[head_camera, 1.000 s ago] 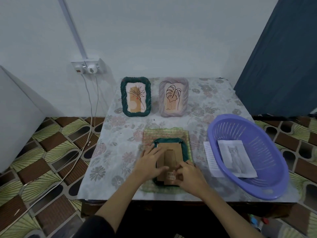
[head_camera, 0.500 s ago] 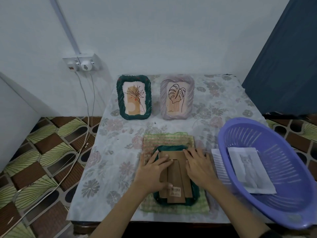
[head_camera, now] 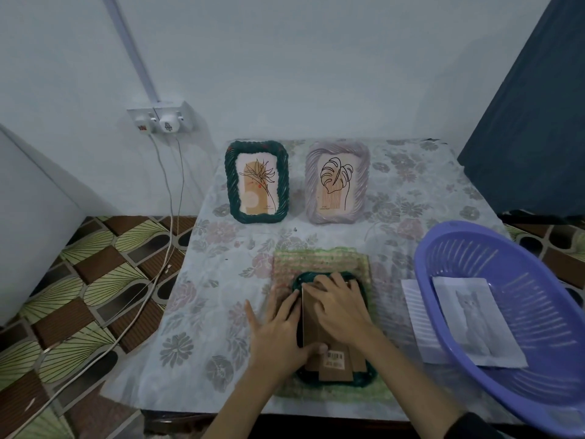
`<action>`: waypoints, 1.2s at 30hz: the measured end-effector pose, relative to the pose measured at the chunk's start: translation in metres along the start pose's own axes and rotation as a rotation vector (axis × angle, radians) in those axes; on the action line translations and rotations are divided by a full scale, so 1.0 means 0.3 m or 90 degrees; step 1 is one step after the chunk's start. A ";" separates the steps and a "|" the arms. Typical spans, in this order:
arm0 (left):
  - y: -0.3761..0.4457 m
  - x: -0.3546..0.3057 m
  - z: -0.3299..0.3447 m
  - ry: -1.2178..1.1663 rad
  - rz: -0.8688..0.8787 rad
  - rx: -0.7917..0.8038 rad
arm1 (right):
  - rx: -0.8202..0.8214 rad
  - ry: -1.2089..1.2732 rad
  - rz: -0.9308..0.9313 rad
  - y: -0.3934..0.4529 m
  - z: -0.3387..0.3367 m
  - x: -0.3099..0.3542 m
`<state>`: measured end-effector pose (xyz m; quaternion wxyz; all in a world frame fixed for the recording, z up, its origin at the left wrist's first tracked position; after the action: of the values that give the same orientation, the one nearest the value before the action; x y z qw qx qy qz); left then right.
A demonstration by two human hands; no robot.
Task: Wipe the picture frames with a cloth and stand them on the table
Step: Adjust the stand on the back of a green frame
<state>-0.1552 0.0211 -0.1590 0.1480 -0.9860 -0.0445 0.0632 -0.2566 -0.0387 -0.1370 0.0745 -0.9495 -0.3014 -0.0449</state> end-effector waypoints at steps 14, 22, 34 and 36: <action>-0.003 -0.014 -0.012 0.040 0.014 0.013 | 0.000 0.139 0.112 0.023 0.008 -0.022; -0.042 -0.031 -0.035 -0.002 -0.038 0.017 | -0.064 0.236 0.388 -0.241 0.038 -0.145; -0.133 -0.043 -0.169 -0.797 -0.242 -0.106 | -0.253 0.729 0.618 -0.285 -0.027 -0.080; -0.144 -0.035 -0.205 -0.870 -0.252 -0.091 | -0.291 0.787 0.600 -0.305 -0.087 -0.077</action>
<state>-0.1600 0.0435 -0.0868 0.0308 -0.7064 -0.3091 0.6360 -0.3295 0.0178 -0.1039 0.0425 -0.7721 0.2424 -0.5858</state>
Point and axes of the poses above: each hand's wrist, its own y-axis towards the middle knuckle, its own z-axis out of the palm, x = y × z, the point moved 6 cm from there along y, towards the middle knuckle, and after that the axes turned 5 degrees about -z, right-handed, at the moved point
